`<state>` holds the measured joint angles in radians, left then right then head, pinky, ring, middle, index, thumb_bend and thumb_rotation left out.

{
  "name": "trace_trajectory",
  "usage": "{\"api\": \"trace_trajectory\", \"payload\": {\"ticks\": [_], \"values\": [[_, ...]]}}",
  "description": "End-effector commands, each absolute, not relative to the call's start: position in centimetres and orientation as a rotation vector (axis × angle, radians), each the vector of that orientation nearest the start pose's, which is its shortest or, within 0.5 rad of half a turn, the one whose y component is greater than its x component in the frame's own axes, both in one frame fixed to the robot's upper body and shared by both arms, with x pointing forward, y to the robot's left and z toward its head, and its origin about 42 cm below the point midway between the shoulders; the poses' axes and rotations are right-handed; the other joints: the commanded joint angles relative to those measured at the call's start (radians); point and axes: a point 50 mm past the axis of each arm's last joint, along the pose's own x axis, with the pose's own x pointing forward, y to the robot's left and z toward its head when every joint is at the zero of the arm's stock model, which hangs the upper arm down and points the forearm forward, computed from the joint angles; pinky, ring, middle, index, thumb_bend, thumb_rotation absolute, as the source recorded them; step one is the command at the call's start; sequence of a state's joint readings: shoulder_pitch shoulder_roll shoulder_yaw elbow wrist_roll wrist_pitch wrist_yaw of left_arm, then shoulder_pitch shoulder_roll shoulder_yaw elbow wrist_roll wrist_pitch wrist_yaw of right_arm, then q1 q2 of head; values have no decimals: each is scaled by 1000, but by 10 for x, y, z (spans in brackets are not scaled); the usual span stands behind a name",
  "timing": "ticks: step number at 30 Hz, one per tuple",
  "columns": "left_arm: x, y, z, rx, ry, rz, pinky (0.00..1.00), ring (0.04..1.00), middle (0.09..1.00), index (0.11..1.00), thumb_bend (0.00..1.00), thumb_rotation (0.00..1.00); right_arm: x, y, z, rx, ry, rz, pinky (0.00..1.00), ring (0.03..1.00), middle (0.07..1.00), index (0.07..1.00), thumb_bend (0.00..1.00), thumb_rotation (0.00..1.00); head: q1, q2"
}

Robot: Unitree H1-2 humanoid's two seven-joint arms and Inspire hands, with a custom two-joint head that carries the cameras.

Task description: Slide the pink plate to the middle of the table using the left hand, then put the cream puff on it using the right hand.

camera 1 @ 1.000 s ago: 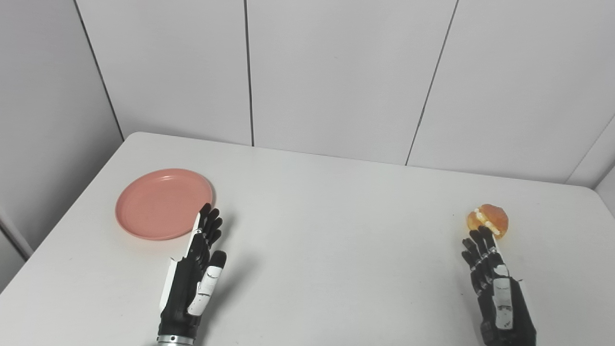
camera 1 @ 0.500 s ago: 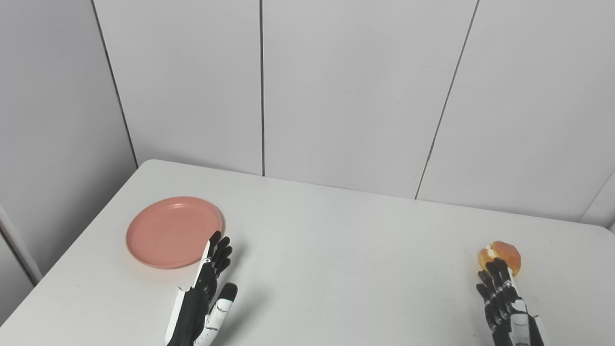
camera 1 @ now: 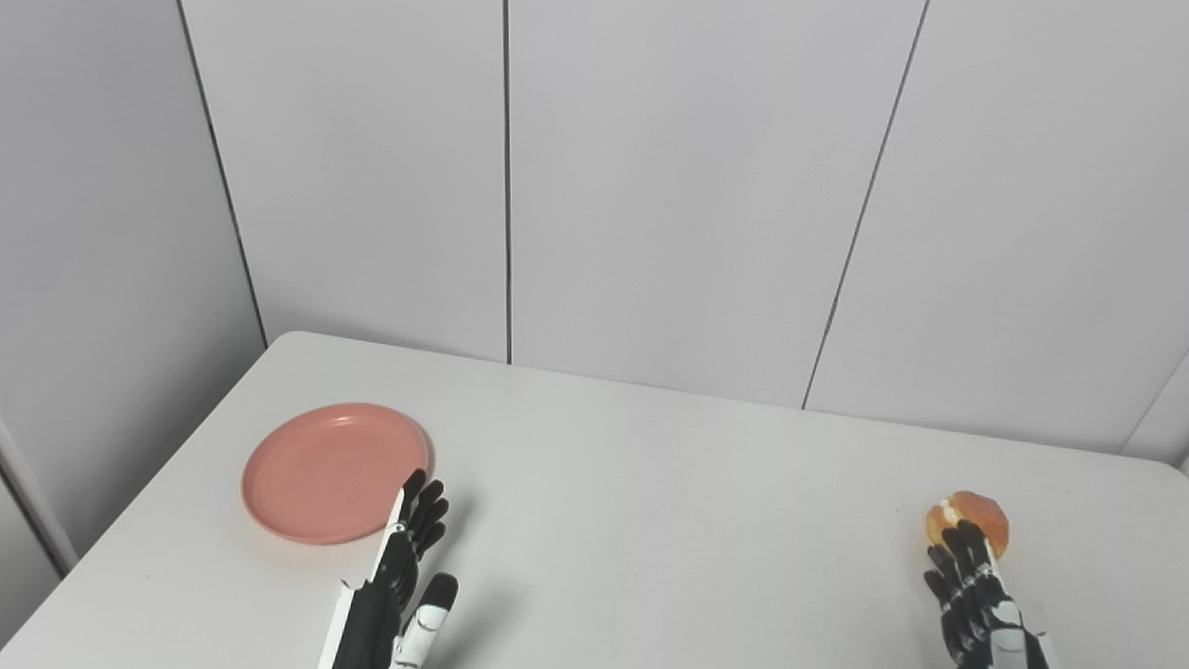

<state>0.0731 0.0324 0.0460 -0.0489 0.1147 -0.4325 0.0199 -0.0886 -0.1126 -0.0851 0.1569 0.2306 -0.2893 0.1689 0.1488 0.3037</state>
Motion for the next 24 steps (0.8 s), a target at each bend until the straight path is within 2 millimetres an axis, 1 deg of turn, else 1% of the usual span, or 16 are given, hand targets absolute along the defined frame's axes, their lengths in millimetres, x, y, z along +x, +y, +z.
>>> {"api": "trace_trajectory", "payload": {"ticks": [1, 6, 10, 12, 14, 17, 20, 21, 23, 24], "values": [[264, 201, 62, 86, -226, 24, 919, 933, 960, 967, 652, 853, 278, -269, 48, 118, -109, 46, 1000, 986, 991, 989, 809, 1000, 1, 1], [264, 201, 62, 85, -226, 23, 922, 934, 958, 968, 647, 846, 278, -269, 48, 113, -112, 52, 1000, 986, 994, 993, 811, 1000, 6, 4], [262, 199, 63, 41, -217, 29, 911, 912, 944, 957, 659, 828, 277, -269, 49, 115, -105, 55, 1000, 982, 996, 997, 813, 1000, 8, 10], [261, 198, 67, -1, -197, 36, 909, 905, 941, 949, 671, 825, 274, -270, 49, 117, -103, 55, 1000, 979, 996, 996, 807, 1000, 11, 15], [260, 198, 71, -36, -186, 45, 919, 905, 937, 936, 707, 830, 270, -271, 50, 116, -104, 58, 999, 973, 992, 994, 806, 1000, 18, 24], [260, 201, 84, -86, -199, 50, 943, 920, 935, 918, 763, 839, 262, -271, 53, 97, -110, 66, 992, 965, 986, 988, 809, 1000, 26, 43], [262, 206, 101, -123, -234, 62, 939, 906, 911, 872, 814, 810, 254, -268, 56, 84, -109, 73, 956, 939, 972, 966, 797, 1000, 26, 53], [263, 207, 104, -130, -242, 64, 938, 906, 910, 870, 817, 807, 252, -267, 57, 83, -106, 74, 955, 937, 971, 965, 795, 1000, 26, 53], [269, 212, 121, -112, -292, 60, 920, 890, 900, 868, 842, 815, 249, -263, 57, 84, -81, 72, 936, 922, 962, 955, 771, 1000, 23, 54], [274, 214, 132, -99, -326, 60, 916, 886, 898, 869, 847, 819, 247, -261, 57, 88, -67, 68, 932, 919, 960, 952, 766, 1000, 21, 54]]}}
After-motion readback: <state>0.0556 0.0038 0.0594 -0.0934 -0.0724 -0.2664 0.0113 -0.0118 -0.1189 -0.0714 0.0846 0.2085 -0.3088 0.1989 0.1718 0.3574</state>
